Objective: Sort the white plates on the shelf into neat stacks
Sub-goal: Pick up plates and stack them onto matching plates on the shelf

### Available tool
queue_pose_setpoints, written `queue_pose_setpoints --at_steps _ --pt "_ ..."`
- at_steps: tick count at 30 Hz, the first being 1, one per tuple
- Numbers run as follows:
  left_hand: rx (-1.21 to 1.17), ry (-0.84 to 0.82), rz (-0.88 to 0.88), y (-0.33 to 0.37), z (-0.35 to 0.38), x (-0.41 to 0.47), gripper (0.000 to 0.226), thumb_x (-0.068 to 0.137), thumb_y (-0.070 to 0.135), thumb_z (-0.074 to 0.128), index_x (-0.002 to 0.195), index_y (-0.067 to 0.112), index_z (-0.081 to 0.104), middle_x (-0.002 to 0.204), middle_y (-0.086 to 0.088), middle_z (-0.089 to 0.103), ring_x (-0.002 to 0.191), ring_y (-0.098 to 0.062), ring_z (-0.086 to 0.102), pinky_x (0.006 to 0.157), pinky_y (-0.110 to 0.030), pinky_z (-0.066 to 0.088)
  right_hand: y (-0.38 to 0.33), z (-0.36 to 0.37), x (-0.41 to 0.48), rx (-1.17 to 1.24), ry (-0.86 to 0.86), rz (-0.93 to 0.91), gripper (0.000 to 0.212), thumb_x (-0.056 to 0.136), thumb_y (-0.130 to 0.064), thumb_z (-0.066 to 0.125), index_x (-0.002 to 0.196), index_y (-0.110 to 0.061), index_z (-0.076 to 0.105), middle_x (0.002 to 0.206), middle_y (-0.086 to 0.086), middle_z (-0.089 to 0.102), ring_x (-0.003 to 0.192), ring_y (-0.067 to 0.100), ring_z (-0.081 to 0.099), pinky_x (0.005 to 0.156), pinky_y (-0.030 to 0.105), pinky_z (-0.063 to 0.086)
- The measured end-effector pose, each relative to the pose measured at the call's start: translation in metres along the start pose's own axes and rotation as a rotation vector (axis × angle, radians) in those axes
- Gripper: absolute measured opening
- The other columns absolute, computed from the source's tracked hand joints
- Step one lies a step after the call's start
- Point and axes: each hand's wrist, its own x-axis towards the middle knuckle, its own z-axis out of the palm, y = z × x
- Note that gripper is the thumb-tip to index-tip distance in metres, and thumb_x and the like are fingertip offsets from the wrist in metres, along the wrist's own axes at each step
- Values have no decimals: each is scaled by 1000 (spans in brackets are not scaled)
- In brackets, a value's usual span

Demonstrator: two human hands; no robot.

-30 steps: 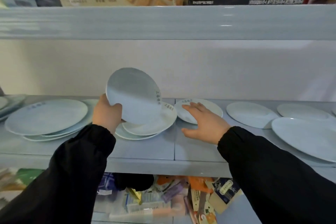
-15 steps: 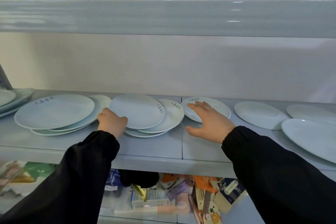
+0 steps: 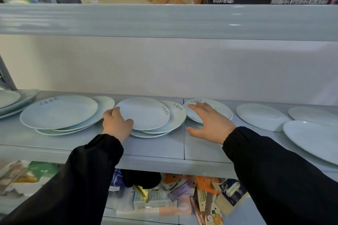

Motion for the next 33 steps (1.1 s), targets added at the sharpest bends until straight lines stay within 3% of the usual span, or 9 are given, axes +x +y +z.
queue_pose_setpoints --at_steps 6,17,25,33 --pt "40 42 93 5 -4 -6 73 92 28 54 154 11 19 157 -6 14 144 -29 16 110 -40 30 1 -1 -1 4 9 1 81 86 -55 60 154 -37 19 165 -6 11 152 13 4 118 33 20" --pt "278 90 473 30 -7 -21 73 94 35 51 155 15 19 159 -7 21 149 -23 8 120 -40 18 10 -3 -5 30 17 16 83 86 -54 60 155 -35 19 165 -7 9 152 14 2 119 33 18" --pt "370 44 621 60 8 -47 70 95 39 51 155 14 22 157 -4 28 148 -23 17 119 -34 16 30 -7 -16 37 22 47 84 85 -57 59 155 -37 18 165 -7 9 152 13 1 119 38 23" --pt "383 12 756 80 27 -56 81 83 55 28 152 13 31 152 -7 37 145 -25 24 117 -34 22 44 -8 -23 22 33 87 85 84 -58 59 155 -37 18 165 -4 10 152 15 1 120 38 21"
